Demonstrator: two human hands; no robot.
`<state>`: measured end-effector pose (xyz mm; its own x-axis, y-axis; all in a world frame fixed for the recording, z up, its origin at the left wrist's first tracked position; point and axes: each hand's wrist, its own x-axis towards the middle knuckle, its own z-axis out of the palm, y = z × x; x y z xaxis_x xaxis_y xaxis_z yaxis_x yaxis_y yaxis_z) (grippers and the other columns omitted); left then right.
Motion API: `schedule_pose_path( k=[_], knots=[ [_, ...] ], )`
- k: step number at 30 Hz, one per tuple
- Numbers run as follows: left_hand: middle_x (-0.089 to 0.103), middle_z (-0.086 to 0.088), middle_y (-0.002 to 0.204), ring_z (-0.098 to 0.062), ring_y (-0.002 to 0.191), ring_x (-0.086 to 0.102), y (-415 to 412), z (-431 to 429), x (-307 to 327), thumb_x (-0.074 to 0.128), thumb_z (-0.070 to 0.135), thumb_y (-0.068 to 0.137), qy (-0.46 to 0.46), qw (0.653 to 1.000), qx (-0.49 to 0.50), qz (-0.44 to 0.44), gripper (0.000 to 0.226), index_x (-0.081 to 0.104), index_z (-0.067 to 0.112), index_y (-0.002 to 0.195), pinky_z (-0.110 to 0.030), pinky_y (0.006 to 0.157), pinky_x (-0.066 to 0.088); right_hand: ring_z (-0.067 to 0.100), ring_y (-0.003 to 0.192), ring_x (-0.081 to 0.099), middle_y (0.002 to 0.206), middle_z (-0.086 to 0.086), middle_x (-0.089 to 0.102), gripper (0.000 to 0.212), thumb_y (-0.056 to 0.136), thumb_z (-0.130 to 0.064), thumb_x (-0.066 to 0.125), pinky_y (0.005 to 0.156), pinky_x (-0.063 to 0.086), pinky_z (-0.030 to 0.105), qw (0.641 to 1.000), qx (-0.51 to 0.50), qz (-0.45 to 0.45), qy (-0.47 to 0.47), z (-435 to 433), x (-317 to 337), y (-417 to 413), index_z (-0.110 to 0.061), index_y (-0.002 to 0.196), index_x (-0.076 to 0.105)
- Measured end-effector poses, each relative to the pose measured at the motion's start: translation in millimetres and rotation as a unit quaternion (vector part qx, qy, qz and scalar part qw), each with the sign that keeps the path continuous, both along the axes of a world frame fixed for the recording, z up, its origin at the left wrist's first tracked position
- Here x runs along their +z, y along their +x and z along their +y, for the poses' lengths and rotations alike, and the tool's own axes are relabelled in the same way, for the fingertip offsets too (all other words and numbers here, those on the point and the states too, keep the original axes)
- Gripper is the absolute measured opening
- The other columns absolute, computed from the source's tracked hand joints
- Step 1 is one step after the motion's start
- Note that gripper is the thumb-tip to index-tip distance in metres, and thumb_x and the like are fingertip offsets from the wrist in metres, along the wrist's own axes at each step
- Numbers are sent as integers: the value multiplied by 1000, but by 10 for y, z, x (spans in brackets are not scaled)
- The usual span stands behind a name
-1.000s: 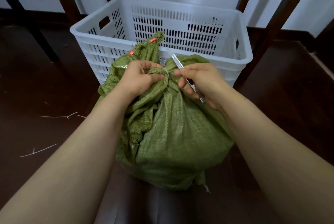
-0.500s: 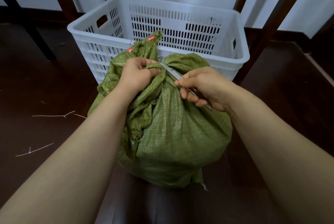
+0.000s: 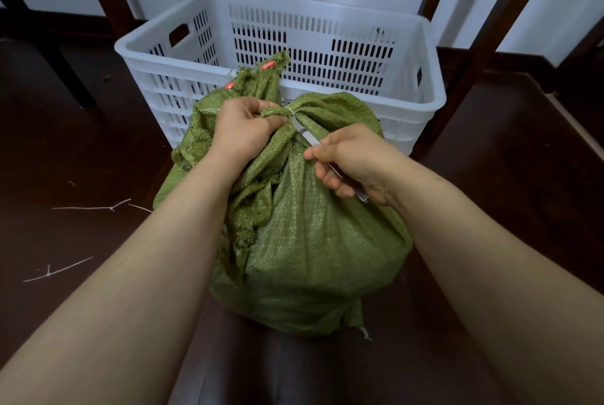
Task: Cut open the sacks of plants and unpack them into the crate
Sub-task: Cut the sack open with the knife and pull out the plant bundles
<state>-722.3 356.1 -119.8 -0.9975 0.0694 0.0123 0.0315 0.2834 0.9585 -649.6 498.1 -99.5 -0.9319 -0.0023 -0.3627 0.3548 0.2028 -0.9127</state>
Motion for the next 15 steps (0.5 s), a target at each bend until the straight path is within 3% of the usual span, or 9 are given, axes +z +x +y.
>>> schedule_pose_path(
  k=[4,8,10,12,15],
  knots=[
    [65,-13,78,-21,71,56,-45,2,-40,72,13,81,-17,1000,14,13,13,62,19,79,-33,71,51,13,41,38,61,7,49,11,99,-6,45,30,26,16,999,-41,17,21,-137,-131,-3,-3,90,51],
    [68,-9,82,-20,74,61,-90,17,-91,73,18,81,-31,999,38,21,14,61,24,75,-41,81,55,14,49,38,64,4,49,17,100,-12,44,32,28,17,995,-80,32,51,-262,-240,-9,-8,84,47],
    [66,-3,80,-19,77,61,-96,35,-109,72,18,81,-34,998,47,31,13,62,23,76,-36,81,55,17,53,38,69,7,49,22,100,-12,44,34,29,18,994,-93,42,50,-297,-261,-14,-10,78,45],
    [67,1,90,-14,90,60,-96,52,-115,71,15,82,-32,997,43,48,10,68,19,91,-26,87,49,19,57,39,74,11,50,23,99,-13,44,40,33,23,992,-103,53,58,-323,-280,-21,-11,76,45],
    [63,3,122,-8,119,52,-102,70,-124,68,11,84,-42,996,21,72,35,66,17,119,-19,103,35,25,64,48,82,17,57,26,98,-20,45,56,47,42,985,-108,77,114,-369,-344,-29,-12,73,47]
  ],
)
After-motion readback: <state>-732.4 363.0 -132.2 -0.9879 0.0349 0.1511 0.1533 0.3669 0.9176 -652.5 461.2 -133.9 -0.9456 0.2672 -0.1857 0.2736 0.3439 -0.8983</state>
